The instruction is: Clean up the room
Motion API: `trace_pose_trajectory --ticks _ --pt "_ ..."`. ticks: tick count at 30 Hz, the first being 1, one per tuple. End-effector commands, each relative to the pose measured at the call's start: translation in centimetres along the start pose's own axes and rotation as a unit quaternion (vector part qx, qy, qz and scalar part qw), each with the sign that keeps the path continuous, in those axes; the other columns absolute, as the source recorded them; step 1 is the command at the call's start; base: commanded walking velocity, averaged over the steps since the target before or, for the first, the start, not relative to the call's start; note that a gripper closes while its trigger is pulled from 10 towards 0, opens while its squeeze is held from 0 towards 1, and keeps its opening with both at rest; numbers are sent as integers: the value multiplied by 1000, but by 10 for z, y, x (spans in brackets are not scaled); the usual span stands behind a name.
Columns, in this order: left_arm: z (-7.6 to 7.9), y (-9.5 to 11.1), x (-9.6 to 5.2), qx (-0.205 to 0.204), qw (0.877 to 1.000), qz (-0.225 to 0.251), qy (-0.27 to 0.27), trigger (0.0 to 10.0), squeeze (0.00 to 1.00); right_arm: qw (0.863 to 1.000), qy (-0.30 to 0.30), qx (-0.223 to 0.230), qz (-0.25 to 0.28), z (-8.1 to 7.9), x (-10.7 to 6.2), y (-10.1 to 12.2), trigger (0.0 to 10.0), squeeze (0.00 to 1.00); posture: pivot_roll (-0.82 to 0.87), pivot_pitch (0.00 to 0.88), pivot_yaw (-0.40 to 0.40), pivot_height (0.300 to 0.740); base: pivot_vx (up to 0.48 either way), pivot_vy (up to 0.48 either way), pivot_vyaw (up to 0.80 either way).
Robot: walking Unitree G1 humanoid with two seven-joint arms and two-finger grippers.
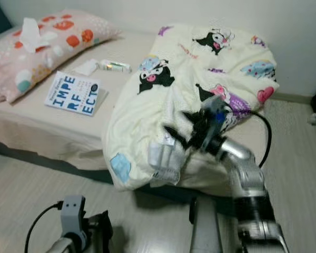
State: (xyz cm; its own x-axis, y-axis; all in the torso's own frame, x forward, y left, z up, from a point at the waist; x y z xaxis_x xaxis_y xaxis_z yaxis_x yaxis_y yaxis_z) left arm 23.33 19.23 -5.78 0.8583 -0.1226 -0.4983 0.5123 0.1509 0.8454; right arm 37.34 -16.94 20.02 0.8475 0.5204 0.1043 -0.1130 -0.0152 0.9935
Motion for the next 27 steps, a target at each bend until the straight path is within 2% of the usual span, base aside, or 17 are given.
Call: trace_pose_trajectory --ticks 1,4,9,18,19,21,22,23,25,27 --pt "-7 -30 -15 -6 998 -58 9 10000 0 998 -53 10 -24 9 2 -17 10000 0 3 235 62 497 0 0 0" --pt "-6 -26 -12 -4 999 -51 3 10000 0 994 -96 32 -32 18 5 -27 10000 0 8 237 61 497 0 0 0" --pt "-6 -20 -11 -2 999 -36 -1 10000 0 990 -122 58 -28 25 9 -33 10000 0 41 267 60 497 0 0 0" --pt "-7 -19 -15 6 1000 -23 -13 10000 0 986 -146 75 -12 34 14 -29 10000 0 66 298 63 497 0 0 0" --pt "-10 -21 -20 10 1000 -19 -16 10000 0 986 -147 81 2 37 16 -23 10000 0 93 332 68 497 0 0 0" --pt "-10 -21 -20 10 1000 -19 -16 10000 0 986 -147 81 2 37 16 -23 10000 0 93 332 68 497 0 0 0" --pt "-16 -23 -27 13 1000 -17 -15 10000 0 986 -148 82 7 39 20 -18 10000 0 102 353 70 497 0 0 0" --pt "-16 -23 -27 13 1000 -17 -15 10000 0 986 -148 82 7 39 20 -18 10000 0 102 353 70 497 0 0 0" --pt "-23 -30 -41 19 1000 -15 -14 10000 0 986 -146 76 2 39 26 -13 10000 0 125 403 73 497 0 0 0" --pt "-24 -33 -46 20 1000 -14 -15 10000 0 987 -142 72 -3 38 28 -12 10000 0 126 406 74 497 0 0 0"
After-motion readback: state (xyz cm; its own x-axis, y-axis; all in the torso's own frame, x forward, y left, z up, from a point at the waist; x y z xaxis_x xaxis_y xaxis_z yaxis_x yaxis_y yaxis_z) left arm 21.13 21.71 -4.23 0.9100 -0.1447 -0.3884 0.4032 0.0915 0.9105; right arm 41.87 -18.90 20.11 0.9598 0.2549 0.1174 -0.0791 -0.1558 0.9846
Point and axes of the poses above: a point about 5 cm out from each wrist's last joint towards the gripper, its own x axis pointing out of the wrist towards the gripper, its own y axis along the axis of the wrist's last joint, z = x × y, the point moved 2 cm from there along x, pointing out of the wrist towards the gripper, and after that the axes turned 3 degrees about -x, right-handed, at the moved point
